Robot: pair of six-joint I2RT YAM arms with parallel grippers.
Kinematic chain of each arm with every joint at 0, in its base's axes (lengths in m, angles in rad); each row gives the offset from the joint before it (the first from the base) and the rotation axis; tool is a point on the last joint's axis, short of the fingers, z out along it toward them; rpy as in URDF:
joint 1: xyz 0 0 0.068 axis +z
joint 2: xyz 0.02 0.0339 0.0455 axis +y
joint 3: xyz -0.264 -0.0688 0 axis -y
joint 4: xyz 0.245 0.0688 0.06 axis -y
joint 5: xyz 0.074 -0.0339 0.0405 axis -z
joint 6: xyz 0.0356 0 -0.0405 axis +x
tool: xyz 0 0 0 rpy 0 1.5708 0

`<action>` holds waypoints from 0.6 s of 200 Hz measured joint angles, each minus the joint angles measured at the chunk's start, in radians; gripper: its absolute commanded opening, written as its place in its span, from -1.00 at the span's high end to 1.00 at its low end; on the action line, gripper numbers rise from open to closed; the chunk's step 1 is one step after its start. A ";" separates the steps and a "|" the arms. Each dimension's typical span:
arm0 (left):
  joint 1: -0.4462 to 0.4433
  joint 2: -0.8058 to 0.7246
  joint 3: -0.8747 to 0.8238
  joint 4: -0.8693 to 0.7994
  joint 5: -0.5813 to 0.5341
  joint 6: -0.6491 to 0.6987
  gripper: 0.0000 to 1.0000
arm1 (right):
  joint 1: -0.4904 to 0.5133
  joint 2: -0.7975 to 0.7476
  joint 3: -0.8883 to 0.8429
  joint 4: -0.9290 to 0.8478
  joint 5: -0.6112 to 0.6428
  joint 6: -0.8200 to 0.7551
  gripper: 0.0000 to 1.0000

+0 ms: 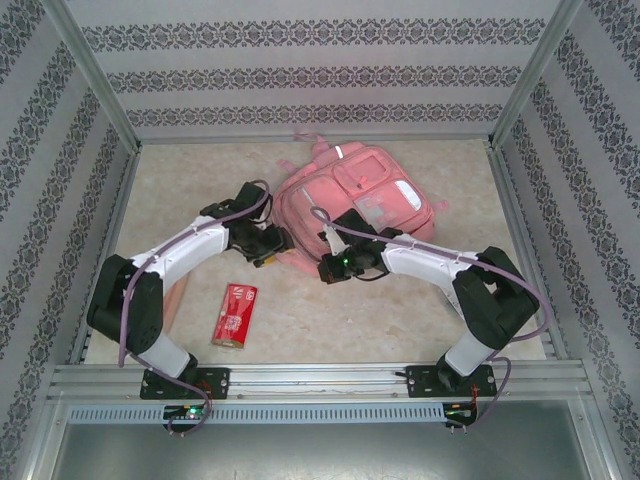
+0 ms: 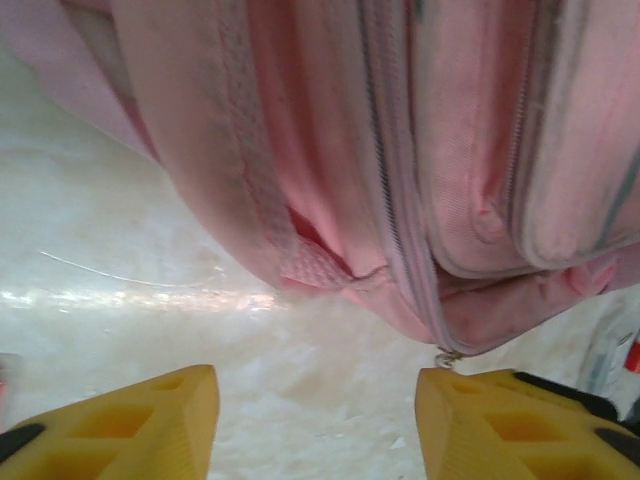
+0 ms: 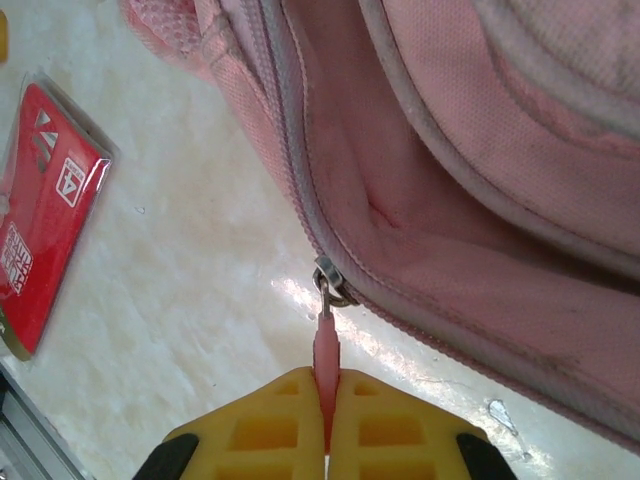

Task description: Pack the student bag

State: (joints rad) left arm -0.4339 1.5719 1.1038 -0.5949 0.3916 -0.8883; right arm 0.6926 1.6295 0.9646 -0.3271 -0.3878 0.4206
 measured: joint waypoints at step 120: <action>-0.117 0.124 -0.060 0.210 -0.243 -0.249 -0.15 | 0.039 -0.017 -0.130 0.243 -0.040 0.143 1.00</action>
State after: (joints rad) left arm -0.5507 1.6962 1.0435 -0.3847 0.1490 -1.1378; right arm 0.7311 1.6123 0.8345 -0.0845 -0.4278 0.5632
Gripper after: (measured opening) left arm 0.577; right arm 0.045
